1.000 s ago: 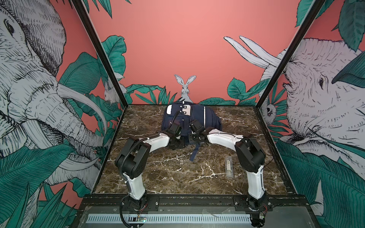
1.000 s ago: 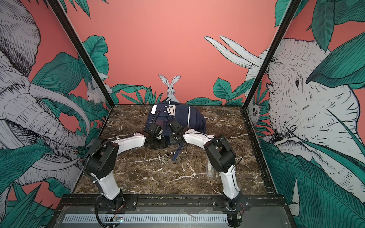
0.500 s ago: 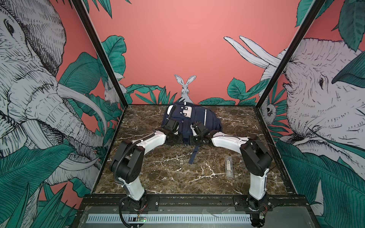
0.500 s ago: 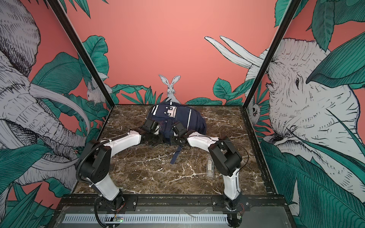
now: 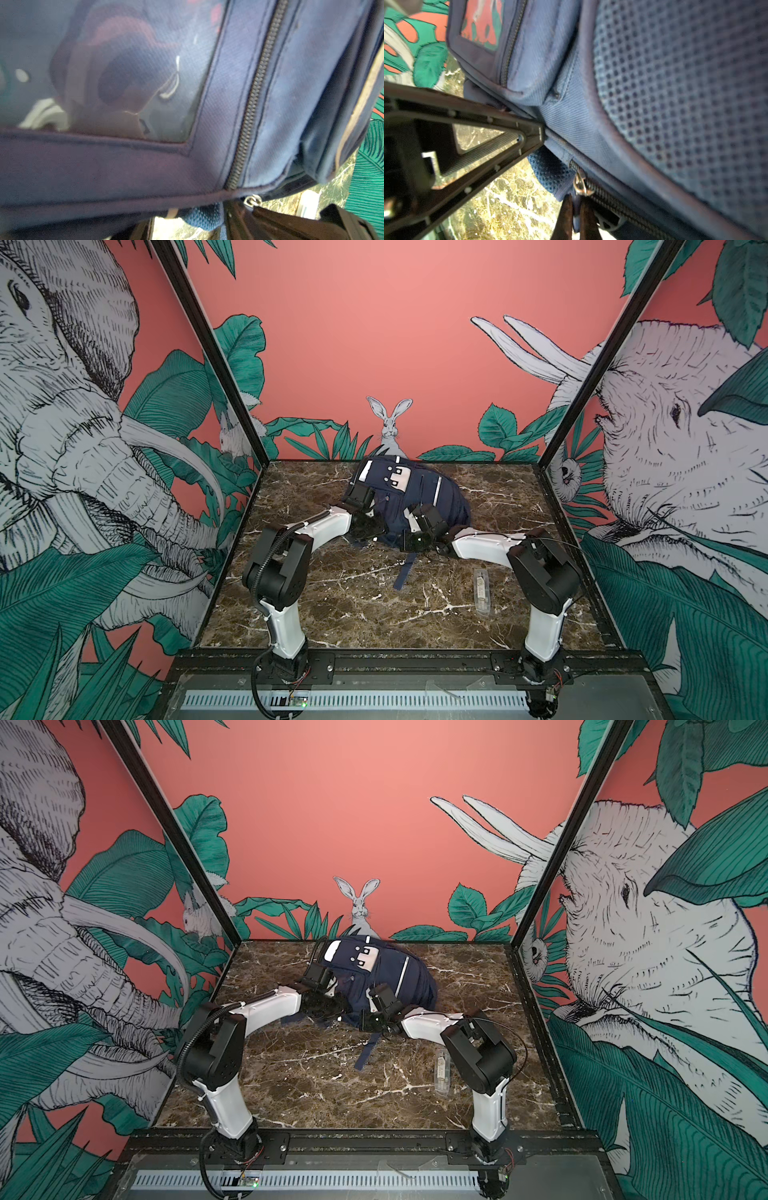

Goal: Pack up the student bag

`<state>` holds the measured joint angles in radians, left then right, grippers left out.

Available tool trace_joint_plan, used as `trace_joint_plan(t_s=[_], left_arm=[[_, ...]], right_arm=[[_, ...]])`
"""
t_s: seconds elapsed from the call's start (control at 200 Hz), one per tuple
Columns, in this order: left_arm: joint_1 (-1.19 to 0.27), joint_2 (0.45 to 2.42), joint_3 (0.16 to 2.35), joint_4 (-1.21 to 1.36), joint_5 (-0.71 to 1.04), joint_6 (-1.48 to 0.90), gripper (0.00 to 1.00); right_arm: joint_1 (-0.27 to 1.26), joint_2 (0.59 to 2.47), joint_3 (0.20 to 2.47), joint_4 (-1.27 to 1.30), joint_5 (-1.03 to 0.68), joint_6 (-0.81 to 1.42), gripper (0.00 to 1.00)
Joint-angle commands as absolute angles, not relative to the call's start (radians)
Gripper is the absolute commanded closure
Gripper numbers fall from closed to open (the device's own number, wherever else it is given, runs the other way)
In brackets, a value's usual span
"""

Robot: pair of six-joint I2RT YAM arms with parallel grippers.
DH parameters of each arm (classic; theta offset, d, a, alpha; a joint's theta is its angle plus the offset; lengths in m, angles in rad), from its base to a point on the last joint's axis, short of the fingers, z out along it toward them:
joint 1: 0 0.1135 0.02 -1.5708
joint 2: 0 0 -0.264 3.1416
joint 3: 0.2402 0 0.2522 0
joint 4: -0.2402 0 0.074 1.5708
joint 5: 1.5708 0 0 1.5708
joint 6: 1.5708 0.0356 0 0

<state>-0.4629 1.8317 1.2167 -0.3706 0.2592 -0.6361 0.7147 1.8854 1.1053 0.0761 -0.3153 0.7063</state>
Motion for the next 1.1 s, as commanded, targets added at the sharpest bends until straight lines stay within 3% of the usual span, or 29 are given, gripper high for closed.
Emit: trace_joint_plan(t_s=[0.0,1.095], left_arm=[[-0.459,1.878,1.242,-0.339,0.224,-0.654,0.5],[-0.433,1.892,1.225,-0.437,0.172,-0.669,0.51]], right_arm=[[0.735,1.862,1.075,0.131,-0.452,0.739,1.0],[0.65,1.819,0.95,0.104,-0.428,0.694,1.0]])
